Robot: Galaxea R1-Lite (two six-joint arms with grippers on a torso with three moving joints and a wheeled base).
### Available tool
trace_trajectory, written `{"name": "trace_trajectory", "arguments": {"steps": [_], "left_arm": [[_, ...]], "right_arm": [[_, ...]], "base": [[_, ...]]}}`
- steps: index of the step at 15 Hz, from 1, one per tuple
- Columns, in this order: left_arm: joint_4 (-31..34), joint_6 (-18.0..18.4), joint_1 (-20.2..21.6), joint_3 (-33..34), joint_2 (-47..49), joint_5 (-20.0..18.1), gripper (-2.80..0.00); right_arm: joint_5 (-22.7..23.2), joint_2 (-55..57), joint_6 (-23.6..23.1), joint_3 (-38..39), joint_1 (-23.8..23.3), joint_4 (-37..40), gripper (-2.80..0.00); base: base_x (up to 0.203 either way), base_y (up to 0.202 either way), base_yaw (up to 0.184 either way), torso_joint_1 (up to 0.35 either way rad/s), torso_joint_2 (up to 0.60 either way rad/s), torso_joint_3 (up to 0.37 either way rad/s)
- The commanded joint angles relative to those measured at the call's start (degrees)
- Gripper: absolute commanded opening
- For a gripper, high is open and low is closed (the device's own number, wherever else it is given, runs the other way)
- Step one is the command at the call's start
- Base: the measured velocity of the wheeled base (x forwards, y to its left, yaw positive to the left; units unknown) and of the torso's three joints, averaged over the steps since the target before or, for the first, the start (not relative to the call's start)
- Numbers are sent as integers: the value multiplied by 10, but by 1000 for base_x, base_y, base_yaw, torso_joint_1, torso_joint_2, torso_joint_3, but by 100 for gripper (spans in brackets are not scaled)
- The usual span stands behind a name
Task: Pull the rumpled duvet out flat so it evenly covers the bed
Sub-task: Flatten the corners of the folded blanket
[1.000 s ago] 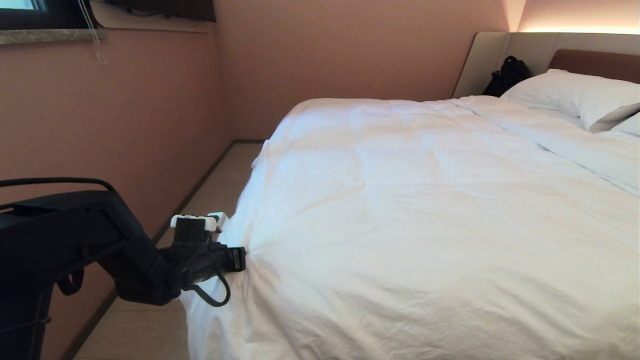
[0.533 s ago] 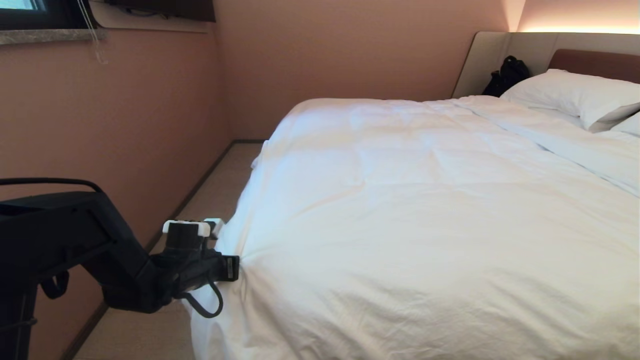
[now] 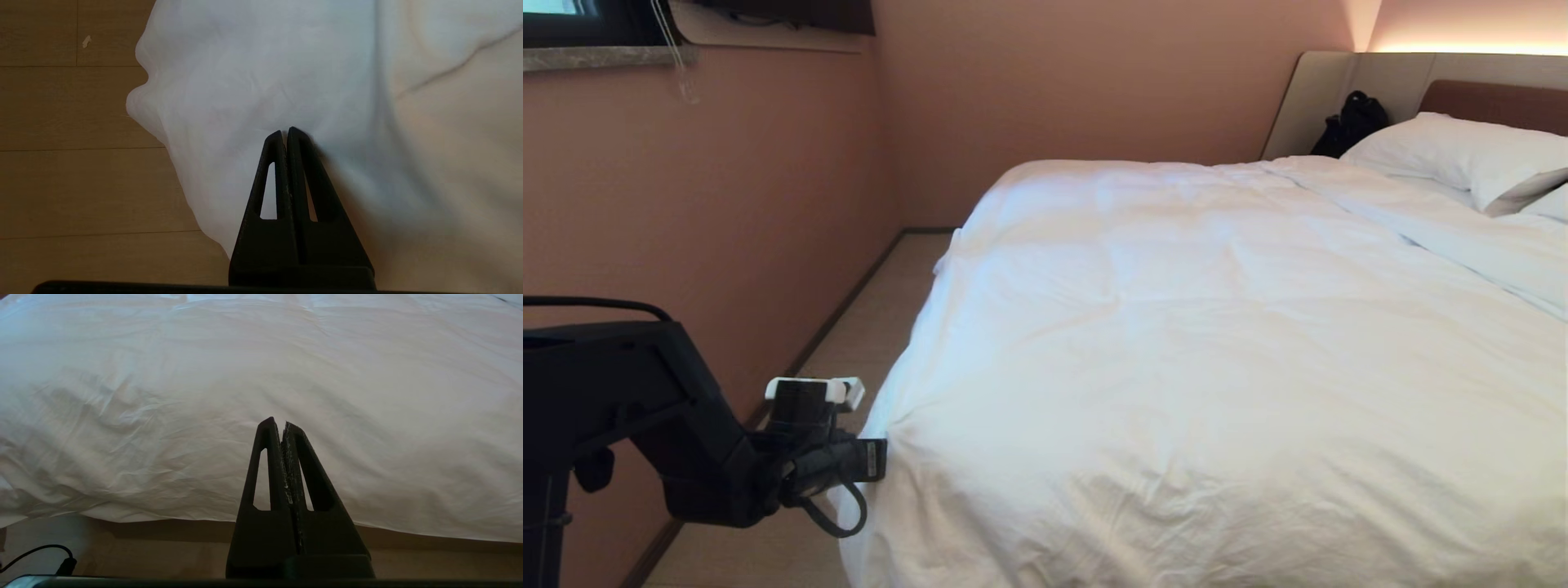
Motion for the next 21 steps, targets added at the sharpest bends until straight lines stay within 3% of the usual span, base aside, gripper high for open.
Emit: {"name": "trace_trajectory", "arguments": {"steps": [1,8,11,14,17,20,21], "left_arm": [[-8,-1,6,-3,2,3,-280],[-9,-7,56,-40,-61,2,-280],[-12,-52,57,-62,-78,-2,-280],[-5,-93,54,-143,-70,-5,-280],[-4,-126,38,-185,-57,-55,-280],[9,-193,38,-199,-64,-124,-280],[23,-198,38,-202,-62,-137,-280]], "right_arm": [[0,0,0,0,-1,-1,-280],[0,0,0,0,-1,-1,-280],[0,0,0,0,-1,-1,-280],[0,0,0,0,-1,-1,-280],[0,0,0,0,-1,-1,-280],[0,0,0,0,-1,-1,-280],[0,0,0,0,-1,-1,-280]], "base": [[0,0,0,0,0,0],[0,0,0,0,0,0],[0,0,0,0,0,0],[0,0,0,0,0,0],[0,0,0,0,0,0],[0,0,0,0,0,0],[0,0,0,0,0,0]]}}
